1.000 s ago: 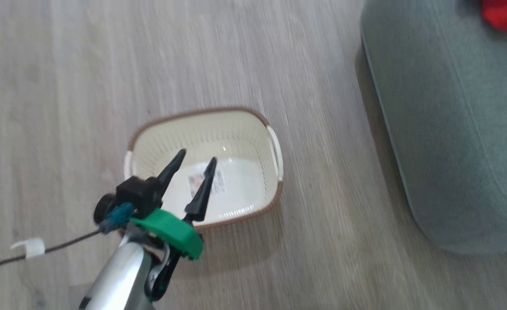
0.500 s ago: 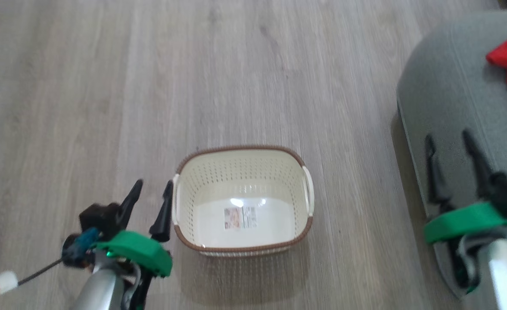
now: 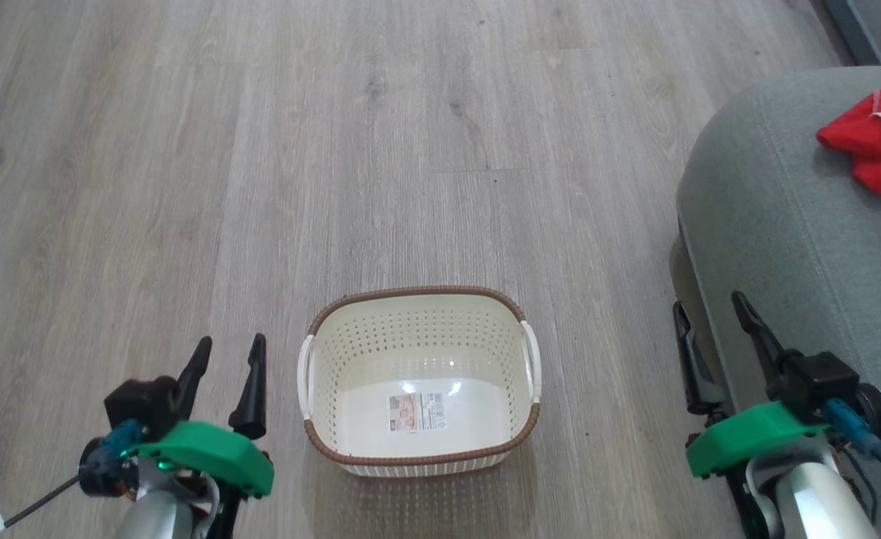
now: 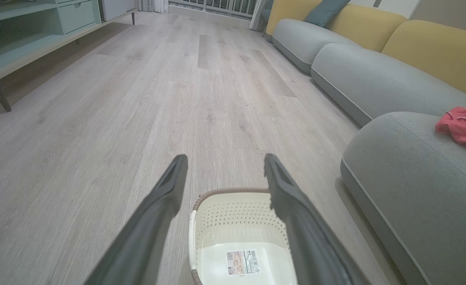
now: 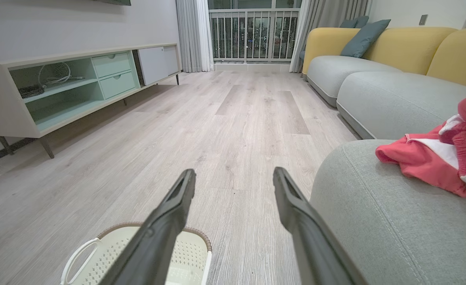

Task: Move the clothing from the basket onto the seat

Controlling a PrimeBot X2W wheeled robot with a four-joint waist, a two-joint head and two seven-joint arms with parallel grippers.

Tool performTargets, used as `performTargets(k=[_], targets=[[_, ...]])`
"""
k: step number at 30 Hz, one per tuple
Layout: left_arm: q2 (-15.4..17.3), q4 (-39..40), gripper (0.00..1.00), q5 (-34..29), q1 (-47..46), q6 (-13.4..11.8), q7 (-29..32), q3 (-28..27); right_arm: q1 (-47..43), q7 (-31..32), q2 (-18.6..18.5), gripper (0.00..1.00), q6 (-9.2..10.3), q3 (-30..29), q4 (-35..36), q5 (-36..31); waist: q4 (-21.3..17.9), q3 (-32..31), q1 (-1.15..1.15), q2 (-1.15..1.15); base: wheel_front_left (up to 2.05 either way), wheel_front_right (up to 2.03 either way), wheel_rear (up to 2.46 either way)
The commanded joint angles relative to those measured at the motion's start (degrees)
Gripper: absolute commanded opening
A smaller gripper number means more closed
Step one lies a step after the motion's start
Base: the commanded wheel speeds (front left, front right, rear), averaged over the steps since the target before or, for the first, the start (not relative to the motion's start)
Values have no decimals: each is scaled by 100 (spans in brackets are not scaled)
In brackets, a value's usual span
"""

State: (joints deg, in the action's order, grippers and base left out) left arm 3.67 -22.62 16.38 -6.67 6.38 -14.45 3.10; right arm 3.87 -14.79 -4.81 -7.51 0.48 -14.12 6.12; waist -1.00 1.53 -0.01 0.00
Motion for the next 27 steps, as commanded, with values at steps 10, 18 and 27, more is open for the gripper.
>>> performTargets(k=[10, 18, 27], targets=[[-58, -265, 0, -74, 118, 0, 36, -56, -70, 4, 46, 0, 0, 16, -344, 0, -51, -44, 1, 0, 0, 0, 0], [-61, -278, 0, 368, 146, 7, 176, -128, -82, 137, 58, 0, 0, -34, -396, 501, -42, -50, 1, 0, 0, 0, 0], [-63, -178, 0, 924, 150, 15, 312, -180, -63, 286, 68, 0, 0, -82, -358, 1123, -32, -56, 1, 0, 0, 0, 0]])
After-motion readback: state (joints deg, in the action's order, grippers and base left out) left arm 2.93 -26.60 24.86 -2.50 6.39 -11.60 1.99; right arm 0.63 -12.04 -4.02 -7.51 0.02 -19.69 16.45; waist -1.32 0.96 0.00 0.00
